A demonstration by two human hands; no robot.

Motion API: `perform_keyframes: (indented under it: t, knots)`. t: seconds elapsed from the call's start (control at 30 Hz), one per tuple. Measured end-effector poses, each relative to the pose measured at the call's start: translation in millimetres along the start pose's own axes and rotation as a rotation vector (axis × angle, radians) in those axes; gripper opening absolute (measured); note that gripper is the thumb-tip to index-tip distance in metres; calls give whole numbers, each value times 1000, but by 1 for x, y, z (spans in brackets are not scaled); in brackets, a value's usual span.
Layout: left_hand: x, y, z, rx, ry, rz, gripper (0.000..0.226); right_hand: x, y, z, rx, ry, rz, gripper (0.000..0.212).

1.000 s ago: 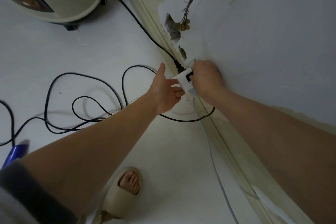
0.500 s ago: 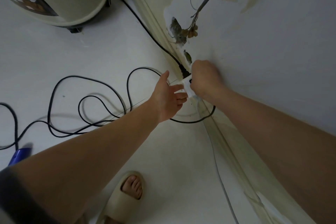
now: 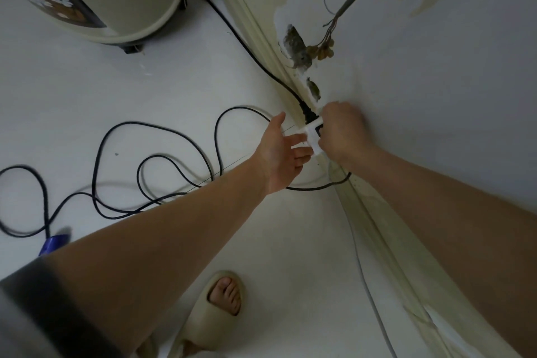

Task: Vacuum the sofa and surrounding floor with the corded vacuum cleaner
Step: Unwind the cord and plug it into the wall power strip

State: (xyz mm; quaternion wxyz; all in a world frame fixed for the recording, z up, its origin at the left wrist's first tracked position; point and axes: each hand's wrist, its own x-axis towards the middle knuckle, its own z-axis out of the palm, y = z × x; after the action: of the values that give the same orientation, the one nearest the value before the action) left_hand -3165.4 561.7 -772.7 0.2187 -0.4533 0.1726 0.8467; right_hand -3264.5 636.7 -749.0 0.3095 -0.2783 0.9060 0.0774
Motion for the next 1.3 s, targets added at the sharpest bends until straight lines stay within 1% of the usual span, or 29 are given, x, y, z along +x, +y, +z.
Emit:
perform_keyframes:
  t: [0.03, 0.07, 0.13, 0.17, 0.23, 0.27, 0.3, 0.33, 0.37, 0.4, 0.43, 0.47, 0.5, 0.57, 0.63, 0.7, 0.73, 0.8, 0.83, 0.87, 0.9, 0.93, 1.0, 1.07, 1.13, 1.17, 1.23, 1.27, 1.3]
  knots:
    - [1, 1, -1, 26, -10, 1, 74, 0, -3, -5, -24, -21, 10, 36]
    - [0, 0, -4, 89, -17, 3, 72, -4, -8, -9, -46, -33, 14, 32]
    - [-5, -1, -12, 288, 10, 48, 61, -8, -14, -10, -115, -40, 15, 7]
    - [-8, -3, -22, 374, 56, 98, 53, -15, -16, -8, -177, 25, -15, 15]
    - [-17, -10, -58, 555, 220, 210, 35, -33, -21, 12, -305, 279, -135, 27]
    - [-21, -17, -83, 732, 328, 257, 27, -44, -25, 25, -264, 404, -224, 30]
    - [-28, -23, -112, 966, 452, 271, 22, -55, -33, 39, -179, 450, -322, 31]
    - [-36, -28, -145, 1172, 577, 248, 20, -64, -45, 56, -67, 351, -389, 31]
    - [-44, -33, -174, 1296, 680, 224, 19, -68, -56, 74, 49, 199, -383, 30]
    - [-51, -35, -197, 1336, 750, 225, 22, -69, -66, 92, 128, 35, -320, 28]
    - [-56, -37, -215, 1346, 795, 258, 27, -64, -75, 110, 166, -61, -251, 27]
    - [-57, -37, -228, 1367, 819, 306, 30, -55, -82, 126, 204, -99, -184, 28]
    - [-54, -38, -236, 1412, 815, 356, 31, -45, -90, 139, 243, -98, -126, 29]
    - [-42, -41, -252, 1559, 715, 419, 32, -25, -107, 163, 272, -37, -9, 32]
    - [-25, -48, -265, 1651, 586, 435, 35, -7, -120, 187, 170, 2, -19, 37]
    - [-9, -55, -273, 1737, 439, 482, 35, 3, -125, 198, 71, -94, -146, 36]
    - [-4, -59, -277, 1815, 377, 521, 34, 6, -127, 201, 62, -158, -199, 31]
    - [-2, -64, -286, 1969, 280, 561, 35, 8, -133, 203, 33, -241, -232, 18]
    - [-5, -65, -289, 2021, 239, 545, 36, 5, -137, 202, 45, -304, -221, 21]
    - [-10, -66, -293, 2077, 201, 511, 36, 1, -140, 202, 112, -394, -204, 30]
    - [-15, -67, -295, 2146, 164, 475, 38, -3, -142, 200, 224, -470, -180, 38]
    - [-20, -66, -296, 2232, 124, 404, 40, -8, -144, 197, 334, -490, -170, 40]
    - [-35, -62, -299, 2386, 75, 241, 43, -21, -145, 184, 472, -408, -170, 36]
    - [-52, -54, -303, 2472, 57, 160, 44, -32, -145, 170, 552, -200, -139, 38]
    - [-75, -44, -301, 2494, 66, 164, 49, -43, -142, 153, 590, 40, -31, 40]
    - [-88, -39, -298, 2514, 63, 205, 53, -49, -140, 144, 598, 129, 33, 41]
    - [-118, -26, -292, 2552, 55, 320, 57, -62, -137, 121, 612, 230, 156, 43]
    - [-131, -21, -292, 2562, 54, 422, 56, -67, -134, 111, 625, 267, 214, 45]
    - [-144, -15, -293, 2578, 41, 594, 54, -71, -131, 101, 630, 300, 272, 47]
